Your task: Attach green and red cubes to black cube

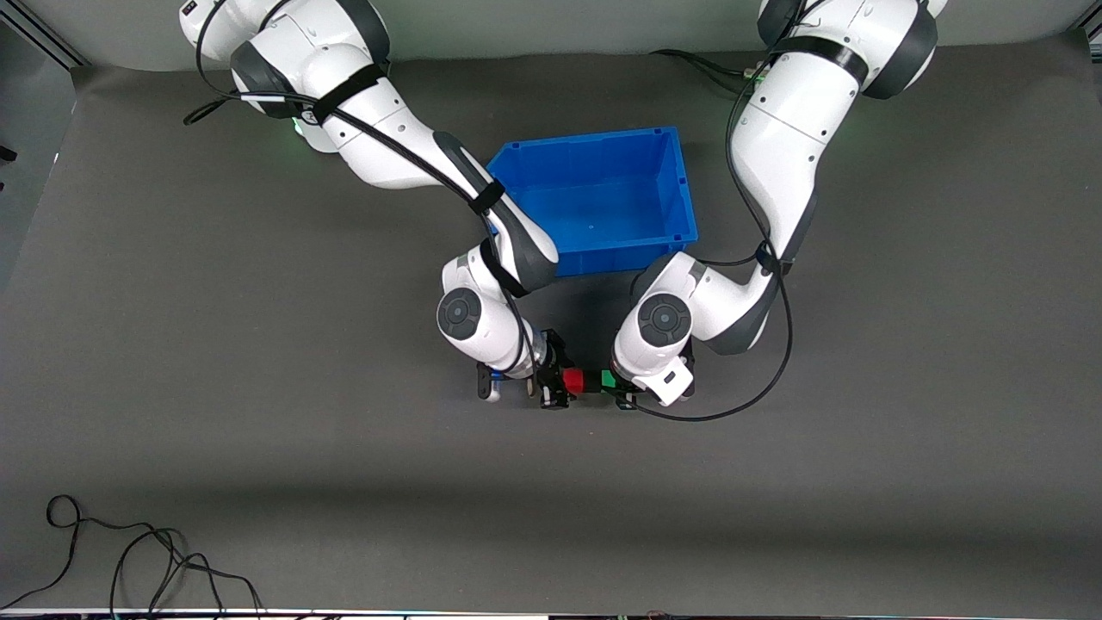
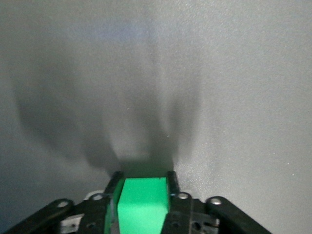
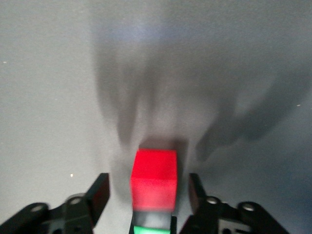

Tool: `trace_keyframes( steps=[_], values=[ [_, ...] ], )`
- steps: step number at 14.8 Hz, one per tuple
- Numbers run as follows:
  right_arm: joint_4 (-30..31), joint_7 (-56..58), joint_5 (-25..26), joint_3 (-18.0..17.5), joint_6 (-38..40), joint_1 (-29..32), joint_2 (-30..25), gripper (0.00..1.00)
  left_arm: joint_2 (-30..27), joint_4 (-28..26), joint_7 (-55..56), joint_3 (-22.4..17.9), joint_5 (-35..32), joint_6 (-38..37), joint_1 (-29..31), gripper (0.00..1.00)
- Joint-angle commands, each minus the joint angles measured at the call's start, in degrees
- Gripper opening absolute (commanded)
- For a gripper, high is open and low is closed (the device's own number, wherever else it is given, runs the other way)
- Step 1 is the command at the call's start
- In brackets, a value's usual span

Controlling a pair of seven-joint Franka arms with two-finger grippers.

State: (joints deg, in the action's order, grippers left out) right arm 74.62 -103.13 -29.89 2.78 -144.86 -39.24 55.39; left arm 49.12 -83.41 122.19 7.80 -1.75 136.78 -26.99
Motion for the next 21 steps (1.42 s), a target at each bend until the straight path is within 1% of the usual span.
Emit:
trace_keyframes(
  steps=[1, 3, 4, 5, 6, 8, 10, 12, 14, 16, 18, 19, 21],
  values=[
    [-1.85, -1.02, 0.01, 1.00, 0.02, -0.05, -0.45, 1.00, -0.16, 1.67, 0.50, -0.95, -1.85, -1.25, -0.53, 1.00],
    [-1.50, -0.84, 0.89, 2.40, 1.16, 1.00, -3.17, 1.00, -1.82, 1.67, 0.15, -1.12, -2.12, -1.51, 0.88, 1.00],
    [-1.50, -0.75, 0.98, 2.67, 3.68, 1.44, -4.49, 1.00, -3.57, 1.59, -0.81, -1.12, -3.43, -3.00, 2.28, 1.00],
    [-1.76, -0.49, 1.59, 3.89, 7.28, 2.14, -5.89, 1.00, -4.90, 1.59, -4.04, -0.95, -4.92, -6.67, 3.25, 1.00],
    [-1.94, -0.06, 2.99, 4.68, 10.10, 2.58, -7.21, 1.00, -6.56, 1.59, -9.73, -0.86, -5.11, -10.27, 4.56, 1.00],
    [-1.41, 1.70, 6.06, 4.78, 14.67, 3.72, -10.98, 1.00, -10.86, 0.71, -22.03, -0.68, -4.58, -16.69, 7.46, 1.00],
    [-1.32, 4.50, 8.00, 5.30, 21.08, 4.87, -15.29, 1.00, -15.35, 0.44, -36.17, -0.59, -4.32, -22.85, 10.10, 1.00],
    [-1.15, 10.37, 8.45, 7.93, 28.37, 4.96, -20.21, 1.00, -18.61, 0.27, -47.00, -0.51, -3.10, -26.55, 14.05, 1.00],
    [-1.06, 18.98, 8.54, 11.53, 38.20, 4.87, -24.60, 1.00, -21.77, -0.60, -56.49, -0.68, -2.82, -29.28, 16.43, 1.00],
    [-0.36, 28.38, 10.72, 15.40, 45.60, 4.78, -29.00, 1.00, -25.46, -1.92, -68.34, -0.51, -2.47, -32.44, 20.73, 1.00],
    [1.65, 36.04, 14.67, 17.25, 49.92, 4.78, -33.83, 1.00, -28.19, -2.37, -81.26, -0.59, -0.11, -36.65, 24.77, 1.00],
    [3.14, 38.77, 16.60, 17.52, 51.07, 4.78, -36.46, 1.00, -30.03, -2.72, -88.63, -0.59, 0.68, -39.37, 26.97, 1.00],
    [7.53, 43.34, 21.43, 17.35, 51.43, 5.83, -41.91, 1.00, -33.54, -3.86, -100.42, -0.68, 0.69, -42.46, 29.70, 1.00]
  ],
)
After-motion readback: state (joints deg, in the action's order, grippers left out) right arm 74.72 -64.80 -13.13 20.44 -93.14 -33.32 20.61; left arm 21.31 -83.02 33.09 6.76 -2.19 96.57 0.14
